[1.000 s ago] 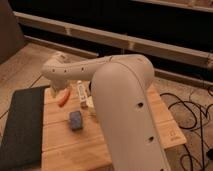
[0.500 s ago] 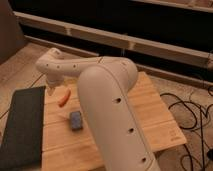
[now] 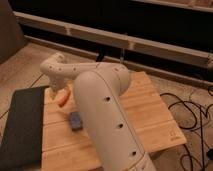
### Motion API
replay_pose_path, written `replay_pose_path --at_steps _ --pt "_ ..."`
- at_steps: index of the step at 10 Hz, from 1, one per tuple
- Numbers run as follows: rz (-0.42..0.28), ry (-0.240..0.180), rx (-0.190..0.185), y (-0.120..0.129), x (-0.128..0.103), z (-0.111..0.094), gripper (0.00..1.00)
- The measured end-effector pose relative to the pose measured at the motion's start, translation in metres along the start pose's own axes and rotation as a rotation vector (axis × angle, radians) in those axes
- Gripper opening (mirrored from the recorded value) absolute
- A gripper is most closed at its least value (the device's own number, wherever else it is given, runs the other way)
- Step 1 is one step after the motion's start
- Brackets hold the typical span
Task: Place the pepper on the white sponge
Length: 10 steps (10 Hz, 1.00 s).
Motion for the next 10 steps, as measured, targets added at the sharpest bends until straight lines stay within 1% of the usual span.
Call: replay_pose_path --at_steps 2,4,6,10 --pt "0.032 0.018 -0.002 -0.008 0.002 0.008 0.65" --pt "0.051 0.026 -0.008 -0.014 0.0 0.015 0.65" --pt "0.051 0.031 -0.029 -0.015 -0.004 0.025 0.65" --pt "0.063 0.058 -0.078 -0.021 -0.002 0.051 0.65"
